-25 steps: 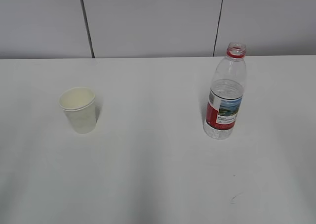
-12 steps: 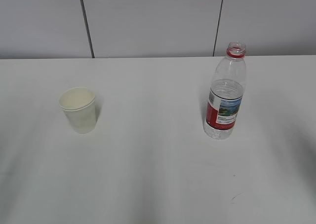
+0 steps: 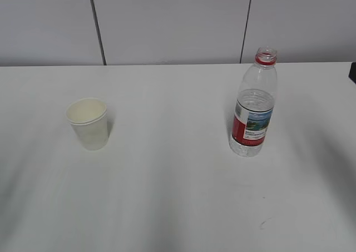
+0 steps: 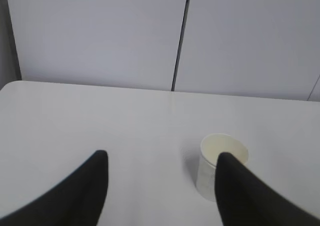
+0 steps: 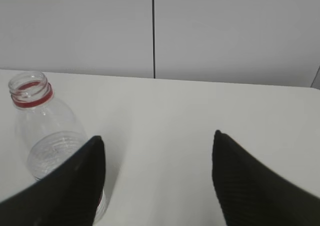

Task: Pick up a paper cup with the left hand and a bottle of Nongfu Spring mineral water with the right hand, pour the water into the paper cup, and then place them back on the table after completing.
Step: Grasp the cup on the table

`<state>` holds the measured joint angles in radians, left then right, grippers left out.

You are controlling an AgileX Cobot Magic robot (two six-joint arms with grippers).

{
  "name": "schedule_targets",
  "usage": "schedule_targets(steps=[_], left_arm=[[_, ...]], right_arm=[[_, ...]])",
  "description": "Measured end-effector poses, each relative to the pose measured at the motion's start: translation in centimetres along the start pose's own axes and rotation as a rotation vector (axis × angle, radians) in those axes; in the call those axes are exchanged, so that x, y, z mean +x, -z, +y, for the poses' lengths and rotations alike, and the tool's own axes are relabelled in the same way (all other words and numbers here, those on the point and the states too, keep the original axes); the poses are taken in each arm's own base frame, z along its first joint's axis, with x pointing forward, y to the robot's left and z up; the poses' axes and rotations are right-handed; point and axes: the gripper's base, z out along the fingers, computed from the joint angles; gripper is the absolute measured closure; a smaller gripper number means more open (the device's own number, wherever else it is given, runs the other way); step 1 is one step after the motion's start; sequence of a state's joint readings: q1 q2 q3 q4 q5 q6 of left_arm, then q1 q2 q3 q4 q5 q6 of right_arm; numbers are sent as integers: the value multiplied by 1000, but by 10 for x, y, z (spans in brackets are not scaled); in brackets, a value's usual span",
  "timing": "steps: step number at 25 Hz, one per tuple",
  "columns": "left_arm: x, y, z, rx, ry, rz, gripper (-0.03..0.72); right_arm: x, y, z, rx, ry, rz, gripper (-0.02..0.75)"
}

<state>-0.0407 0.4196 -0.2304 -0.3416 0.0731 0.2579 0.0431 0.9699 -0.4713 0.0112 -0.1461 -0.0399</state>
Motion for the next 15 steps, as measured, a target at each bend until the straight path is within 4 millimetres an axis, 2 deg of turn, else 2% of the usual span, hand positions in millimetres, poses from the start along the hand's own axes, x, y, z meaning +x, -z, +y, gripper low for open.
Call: schedule_targets(steps=[8,15], left_arm=[[7,-26,1,-14,-32,67,263],[25,-65,-16,78,-159,157,266]], right_arm=[[19,-29,0,0,-31,75,241],[25,-45,1,2,-31,51,241]])
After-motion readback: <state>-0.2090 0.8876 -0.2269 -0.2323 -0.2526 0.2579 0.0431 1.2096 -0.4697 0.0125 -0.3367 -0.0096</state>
